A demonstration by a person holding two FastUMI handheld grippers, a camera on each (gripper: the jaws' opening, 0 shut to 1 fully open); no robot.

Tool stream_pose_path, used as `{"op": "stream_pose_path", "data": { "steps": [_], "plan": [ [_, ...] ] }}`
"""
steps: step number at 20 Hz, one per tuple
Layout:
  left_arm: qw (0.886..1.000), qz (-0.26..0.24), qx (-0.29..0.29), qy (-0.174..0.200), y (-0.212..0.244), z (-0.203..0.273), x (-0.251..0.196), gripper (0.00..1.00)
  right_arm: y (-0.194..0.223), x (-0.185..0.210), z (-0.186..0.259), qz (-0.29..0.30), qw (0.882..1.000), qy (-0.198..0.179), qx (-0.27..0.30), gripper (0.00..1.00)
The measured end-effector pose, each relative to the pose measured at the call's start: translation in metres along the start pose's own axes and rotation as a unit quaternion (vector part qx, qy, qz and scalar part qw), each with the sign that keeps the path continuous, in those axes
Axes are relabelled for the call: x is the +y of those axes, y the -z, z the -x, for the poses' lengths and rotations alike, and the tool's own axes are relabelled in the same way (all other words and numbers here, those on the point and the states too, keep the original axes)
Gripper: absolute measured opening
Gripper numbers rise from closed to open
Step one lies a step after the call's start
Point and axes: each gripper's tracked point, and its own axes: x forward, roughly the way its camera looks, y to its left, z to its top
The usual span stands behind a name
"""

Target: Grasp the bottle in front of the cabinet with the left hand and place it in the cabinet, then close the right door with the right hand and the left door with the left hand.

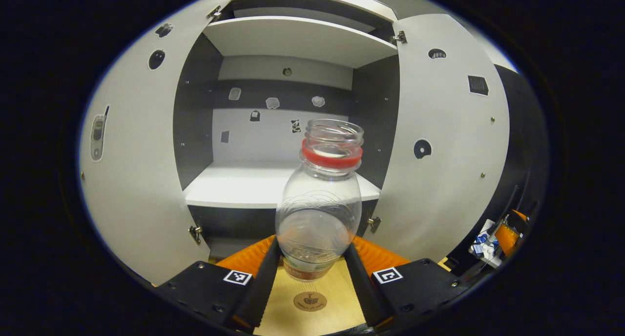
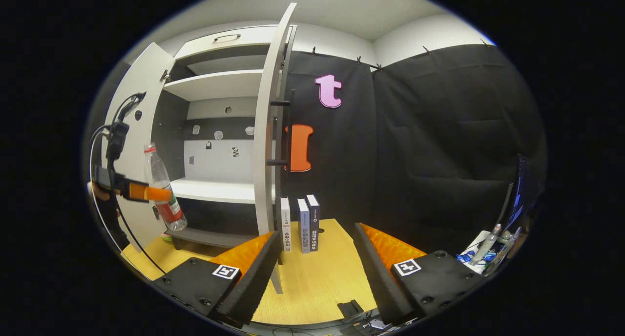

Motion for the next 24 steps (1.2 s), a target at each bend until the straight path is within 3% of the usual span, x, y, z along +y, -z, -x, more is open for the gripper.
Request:
{"op": "stream_pose_path", "data": {
  "steps": [12, 24],
  "plan": [
    [1.000, -0.014, -0.011, 0.016, -0.086, -0.095, 0.009, 0.76, -0.014, -0.016, 0.004, -0.002, 1.000, 0.021, -0.013, 0.98],
    [0.998, -0.015, 0.066, 0.013, -0.077, -0.193, 0.017, 0.76, -0.013, -0.040, -0.013, -0.014, 0.999, 0.051, -0.009, 0.98]
  ]
}}
